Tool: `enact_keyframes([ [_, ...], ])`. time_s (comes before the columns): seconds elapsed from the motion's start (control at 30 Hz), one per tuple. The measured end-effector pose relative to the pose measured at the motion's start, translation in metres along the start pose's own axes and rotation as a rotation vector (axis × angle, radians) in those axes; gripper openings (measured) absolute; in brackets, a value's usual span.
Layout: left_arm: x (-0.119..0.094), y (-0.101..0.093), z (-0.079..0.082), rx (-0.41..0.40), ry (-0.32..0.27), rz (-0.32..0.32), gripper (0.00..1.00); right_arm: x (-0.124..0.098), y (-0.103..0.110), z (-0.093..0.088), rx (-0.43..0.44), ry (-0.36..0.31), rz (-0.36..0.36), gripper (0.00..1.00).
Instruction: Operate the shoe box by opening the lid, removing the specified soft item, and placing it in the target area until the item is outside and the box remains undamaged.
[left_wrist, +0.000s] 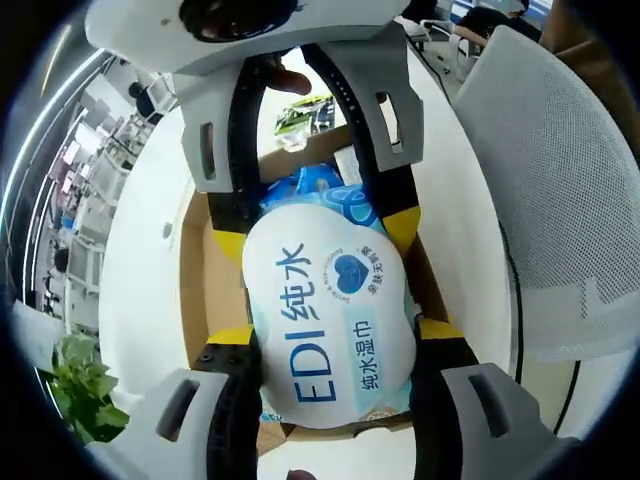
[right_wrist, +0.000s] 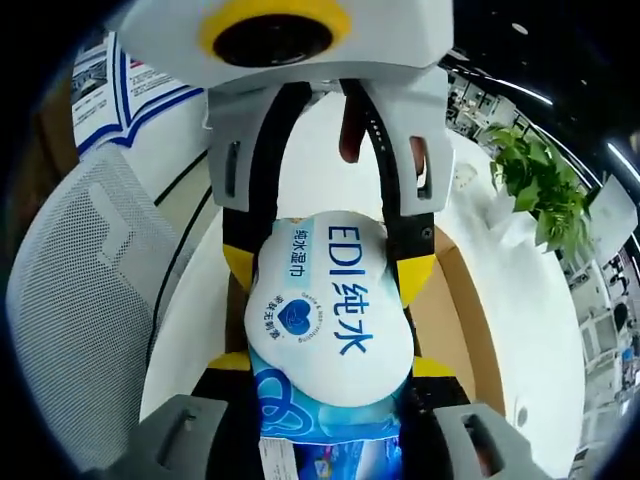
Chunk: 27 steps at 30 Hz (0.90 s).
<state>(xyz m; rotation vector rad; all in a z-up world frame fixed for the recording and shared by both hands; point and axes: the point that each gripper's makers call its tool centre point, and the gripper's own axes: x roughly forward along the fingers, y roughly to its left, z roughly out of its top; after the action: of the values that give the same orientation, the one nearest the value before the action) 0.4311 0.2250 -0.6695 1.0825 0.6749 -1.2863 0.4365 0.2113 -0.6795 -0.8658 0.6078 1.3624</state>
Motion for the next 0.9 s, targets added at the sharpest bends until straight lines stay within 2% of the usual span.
enact_keyframes([
  [0.23,-0.004,0.004,0.016,0.028,-0.004,0.007,0.59,-0.016,-0.003,-0.005,0.007,0.003,-0.026,0.52],
  [0.53,0.001,0.013,0.041,0.081,-0.010,0.013,0.59,-0.040,-0.006,-0.020,0.031,0.012,-0.077,0.52],
  [0.9,0.018,0.012,0.074,0.146,-0.025,-0.014,0.59,-0.062,0.003,-0.052,0.083,0.028,-0.116,0.52],
])
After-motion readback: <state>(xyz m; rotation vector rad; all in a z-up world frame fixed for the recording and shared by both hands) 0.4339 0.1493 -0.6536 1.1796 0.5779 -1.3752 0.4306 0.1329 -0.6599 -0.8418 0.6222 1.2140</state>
